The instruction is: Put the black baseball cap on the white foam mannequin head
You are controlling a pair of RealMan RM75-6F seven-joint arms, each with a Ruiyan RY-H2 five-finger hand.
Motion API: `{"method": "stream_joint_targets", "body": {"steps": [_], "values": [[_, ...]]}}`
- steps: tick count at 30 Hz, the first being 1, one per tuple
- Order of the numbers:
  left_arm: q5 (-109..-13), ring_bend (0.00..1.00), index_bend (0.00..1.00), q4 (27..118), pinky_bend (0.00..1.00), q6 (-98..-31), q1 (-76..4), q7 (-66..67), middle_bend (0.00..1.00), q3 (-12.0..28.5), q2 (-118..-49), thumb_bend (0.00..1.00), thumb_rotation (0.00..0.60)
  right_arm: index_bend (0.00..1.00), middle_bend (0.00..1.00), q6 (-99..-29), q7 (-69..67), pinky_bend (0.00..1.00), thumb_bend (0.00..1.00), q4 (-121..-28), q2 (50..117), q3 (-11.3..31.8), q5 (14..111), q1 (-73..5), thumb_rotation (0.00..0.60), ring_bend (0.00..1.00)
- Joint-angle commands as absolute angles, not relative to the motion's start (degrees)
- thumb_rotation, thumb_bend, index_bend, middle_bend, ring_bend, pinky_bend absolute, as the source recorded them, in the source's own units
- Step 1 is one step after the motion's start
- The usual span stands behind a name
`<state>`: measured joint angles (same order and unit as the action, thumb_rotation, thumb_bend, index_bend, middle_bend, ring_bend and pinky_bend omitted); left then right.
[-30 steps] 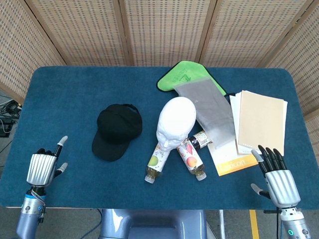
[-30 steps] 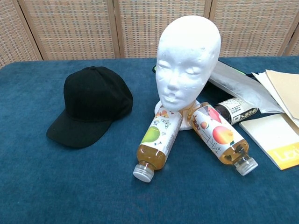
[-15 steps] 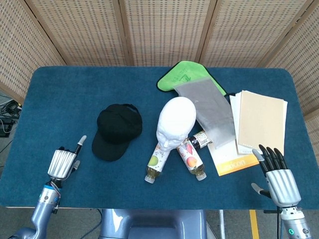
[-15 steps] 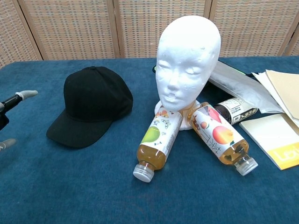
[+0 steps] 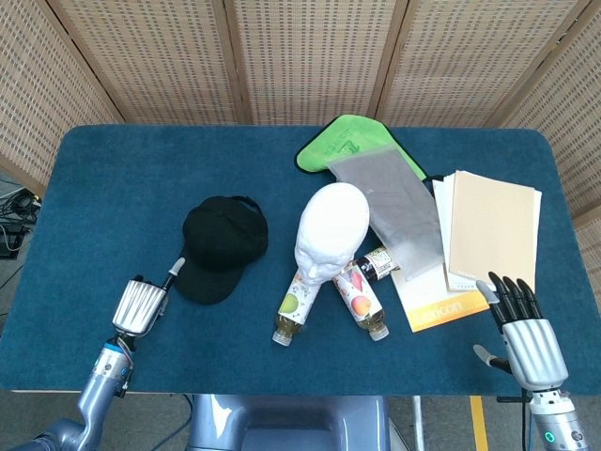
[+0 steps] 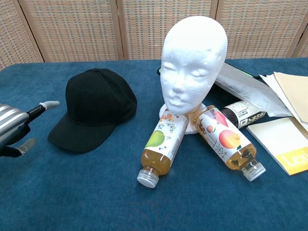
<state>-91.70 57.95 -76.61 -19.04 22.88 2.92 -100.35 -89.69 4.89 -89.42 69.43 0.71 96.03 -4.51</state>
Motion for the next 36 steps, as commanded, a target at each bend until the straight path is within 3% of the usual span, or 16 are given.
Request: {"method": "stream_joint_targets", "body": {"steps": [1,19,36], "values": [[-91.7,0.82,0.0,57.5,0.67,-76.4,-19.2,23.0,0.91,2.5,-100.6,0.45,0.6,0.07,0.0,-89.8,4.7,0.0,0.05,-89.4,69.4,0.8,96.0,-4.5,0.6,0.0],[-92.6,0.82,0.0,52.2,0.67,-76.2,-20.5,23.8,0.91,1.0,-104.6,0.45,0.6,0.07,0.0,-90.0,3.9,0.0,0.05,-89.3,69.4,0.9,95.9,-4.5,0.6,0.0],[-92.6,0.82,0.0,39.8,0.67,-78.0,-22.3,22.1,0.91,1.6,-112.4,0.45,0.6,0.07,0.0,-89.9,3.7,0.0,0.05,-89.1,69.5,0.9,95.9,-4.6,0.6,0.0]]}}
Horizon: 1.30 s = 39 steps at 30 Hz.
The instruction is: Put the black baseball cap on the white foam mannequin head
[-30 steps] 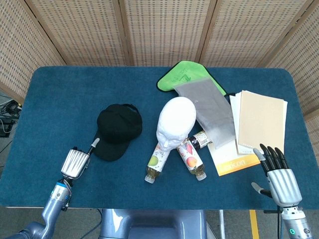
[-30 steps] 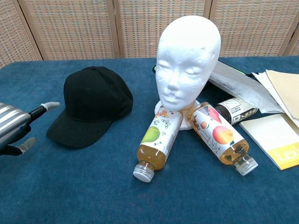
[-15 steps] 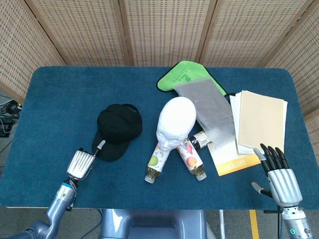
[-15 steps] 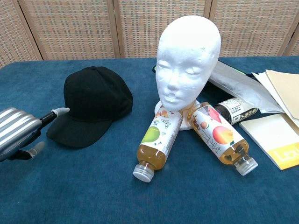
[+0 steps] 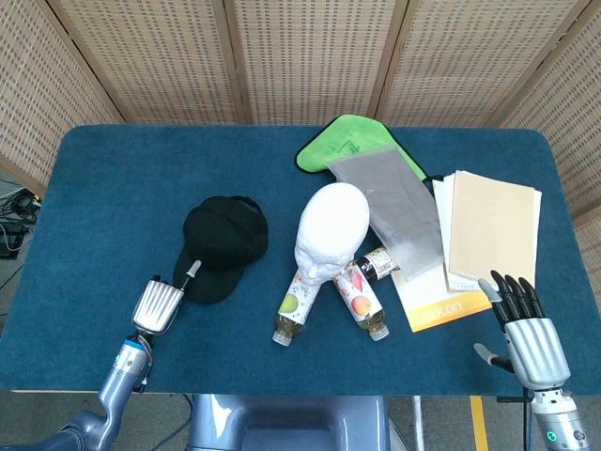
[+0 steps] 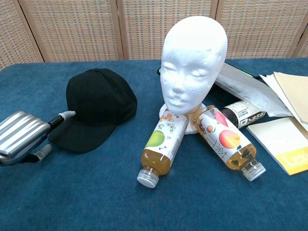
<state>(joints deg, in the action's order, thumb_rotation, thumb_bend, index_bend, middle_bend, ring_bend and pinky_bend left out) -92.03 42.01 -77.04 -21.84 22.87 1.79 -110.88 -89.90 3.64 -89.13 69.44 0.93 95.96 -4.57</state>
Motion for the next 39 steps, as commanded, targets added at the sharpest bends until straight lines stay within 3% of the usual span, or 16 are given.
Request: {"method": "stream_joint_targets", "body": {"steps": [1,9,16,29,39], "values": [[-92.7,0.82,0.0,39.0,0.67,-78.2,-22.5,21.8,0.91,1.5,-112.8,0.45,0.6,0.07,0.0,-89.8,3.7,0.0,0.05,-89.1,69.5,0.9,95.9,-4.6,0.6,0.0],[-92.9,0.82,0.0,35.3,0.67,-78.8,-23.3,20.0,0.91,1.4,-115.2,0.45,0.6,0.07,0.0,-89.7,3.8,0.0,0.05,-88.9,69.6,0.9,96.0,-4.7,0.6,0.0],[-92.8,0.82,0.1,33.3,0.67,-79.4,-23.7,19.4,0.91,1.2,-116.6,0.45,0.6,0.07,0.0,-89.7,3.8,0.0,0.05,-88.8,69.7,0.9,95.9,-4.7,0.6,0.0],[-92.9,0.82,0.11,30.8,0.67,-82.5,-23.8,18.4,0.91,1.2,-118.2,0.45,0.6,0.07,0.0,-89.5,4.0,0.0,0.05,-88.8,69.9,0.8,96.0,-4.8,0.6,0.0],[-93.4,0.82,0.17,27.6,0.67,-83.5,-23.3,17.7,0.91,0.0,-119.9,0.45,0.6,0.07,0.0,-89.6,3.9,0.0,0.05,-88.7,69.9,0.8,96.0,-4.8,0.6,0.0]]}}
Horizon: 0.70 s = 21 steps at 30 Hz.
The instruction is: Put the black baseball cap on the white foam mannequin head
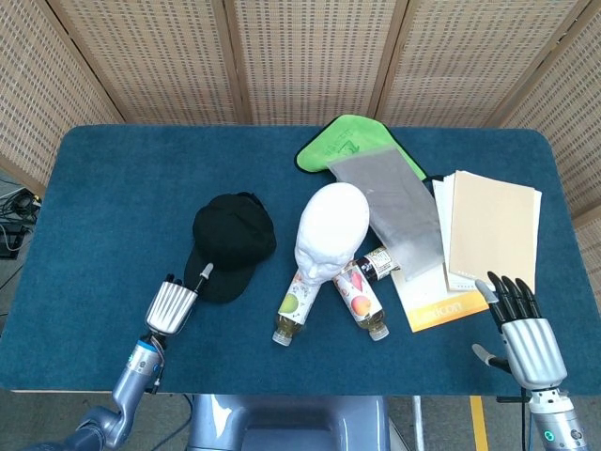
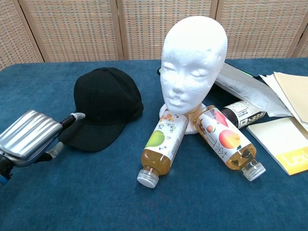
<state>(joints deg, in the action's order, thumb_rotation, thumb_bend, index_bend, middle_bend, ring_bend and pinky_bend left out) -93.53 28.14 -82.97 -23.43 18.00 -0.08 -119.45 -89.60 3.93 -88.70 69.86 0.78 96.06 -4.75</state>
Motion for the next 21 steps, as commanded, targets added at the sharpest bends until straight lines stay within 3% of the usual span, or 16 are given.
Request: {"method": "stream_joint_targets", "body": {"steps": [1,10,21], "values": [[-93.3,0.82,0.17,27.3,0.67,-83.9,-23.2,17.5,0.91,0.2,-120.1,0.45,0.6,0.07,0.0,-89.5,3.9,0.0,0.05,-88.7,69.9,0.8,96.0,-4.8,0.6,0.0],[-92.7,0.82,0.26,25.3,0.67,-85.8,-23.3,15.8,0.91,0.9,-121.4,0.45,0.6,0.07,0.0,-89.5,4.1,0.0,0.05,-88.7,69.9,0.7,96.2,-4.8,0.6,0.0],[-92.4,0.82,0.24,23.1,0.67,-84.2,-23.8,15.8,0.91,0.5,-122.5,0.45,0.6,0.07,0.0,-89.6,4.1,0.0,0.05,-88.7,70.0,0.7,96.3,-4.8,0.6,0.0]]}}
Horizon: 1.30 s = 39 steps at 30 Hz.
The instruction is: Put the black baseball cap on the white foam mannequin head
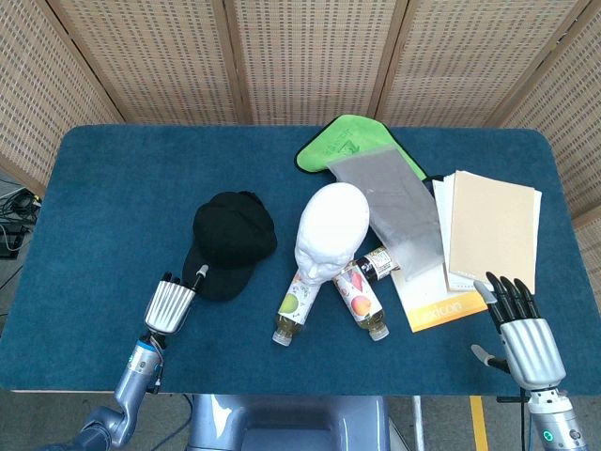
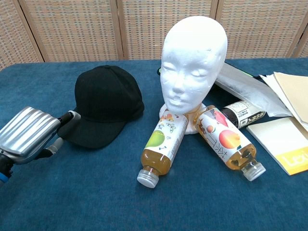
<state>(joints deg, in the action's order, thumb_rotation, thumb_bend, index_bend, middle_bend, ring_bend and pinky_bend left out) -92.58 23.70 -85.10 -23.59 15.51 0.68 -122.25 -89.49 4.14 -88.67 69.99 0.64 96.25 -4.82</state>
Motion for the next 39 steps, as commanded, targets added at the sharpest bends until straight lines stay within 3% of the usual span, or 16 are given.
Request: {"method": "stream_joint_targets", "body": {"steps": [1,29,39], "values": [[-92.4,0.82,0.24,22.9,0.67,-83.9,-23.8,15.9,0.91,0.5,-122.6,0.45,0.6,0.07,0.0,-89.6,4.1,0.0,0.05,-88.7,70.0,0.7,96.3,-4.8,0.6,0.0],[-91.3,0.82,0.3,16.0,0.67,-82.8,-27.1,18.3,0.91,1.2,-127.6,0.45,0.6,0.07,0.0,-89.8,3.4,0.0,0.05,-88.1,70.0,0.2,97.5,-5.1,0.6,0.0],[-90.9,0.83,0.39,12.8,0.68,-82.7,-28.1,18.6,0.91,1.3,-128.5,0.45,0.6,0.07,0.0,-89.9,3.5,0.0,0.05,-88.0,70.2,-0.1,98.2,-5.2,0.6,0.0]]}}
